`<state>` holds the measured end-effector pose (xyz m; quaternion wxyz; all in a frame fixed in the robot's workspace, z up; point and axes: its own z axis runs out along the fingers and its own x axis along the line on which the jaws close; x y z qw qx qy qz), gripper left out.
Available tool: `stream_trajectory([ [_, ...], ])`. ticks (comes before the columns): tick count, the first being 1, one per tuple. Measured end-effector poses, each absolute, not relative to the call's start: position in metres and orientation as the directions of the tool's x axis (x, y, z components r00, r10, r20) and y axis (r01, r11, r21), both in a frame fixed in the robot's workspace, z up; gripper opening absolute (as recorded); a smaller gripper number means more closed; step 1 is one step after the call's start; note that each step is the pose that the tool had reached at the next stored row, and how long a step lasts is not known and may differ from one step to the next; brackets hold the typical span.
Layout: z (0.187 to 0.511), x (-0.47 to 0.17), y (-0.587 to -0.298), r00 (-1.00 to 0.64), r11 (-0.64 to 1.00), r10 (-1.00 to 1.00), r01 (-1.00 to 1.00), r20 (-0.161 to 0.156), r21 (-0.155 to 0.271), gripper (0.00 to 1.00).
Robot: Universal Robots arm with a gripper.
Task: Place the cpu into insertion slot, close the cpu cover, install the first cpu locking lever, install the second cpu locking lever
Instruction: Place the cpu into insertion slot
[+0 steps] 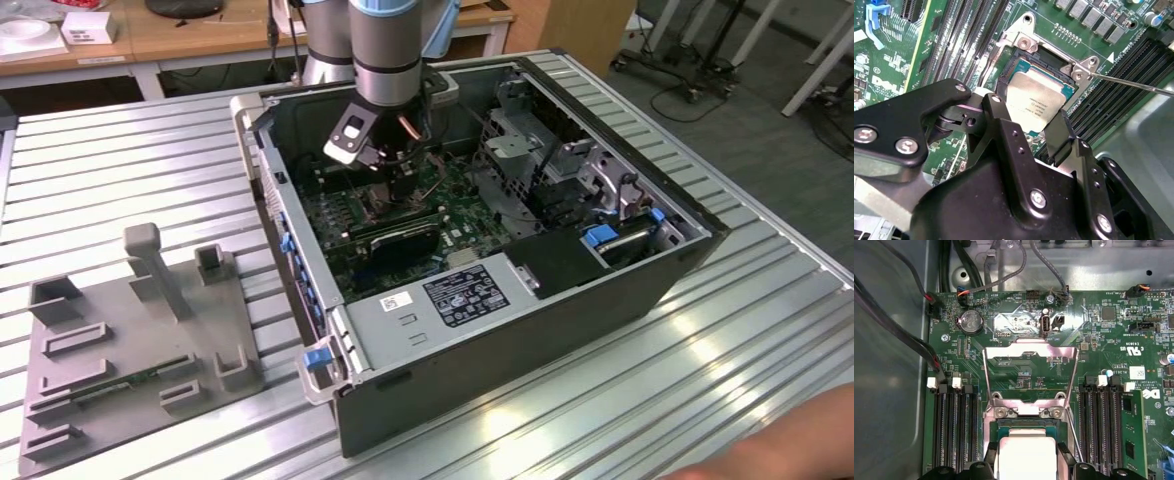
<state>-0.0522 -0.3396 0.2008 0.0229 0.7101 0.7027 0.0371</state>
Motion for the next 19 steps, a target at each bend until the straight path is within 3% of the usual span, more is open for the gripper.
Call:
stream_trajectory([
  [19, 0.196, -0.0511, -0.34, 0.01, -0.012, 1.0, 0.996, 0.02, 0.085, 0.54],
])
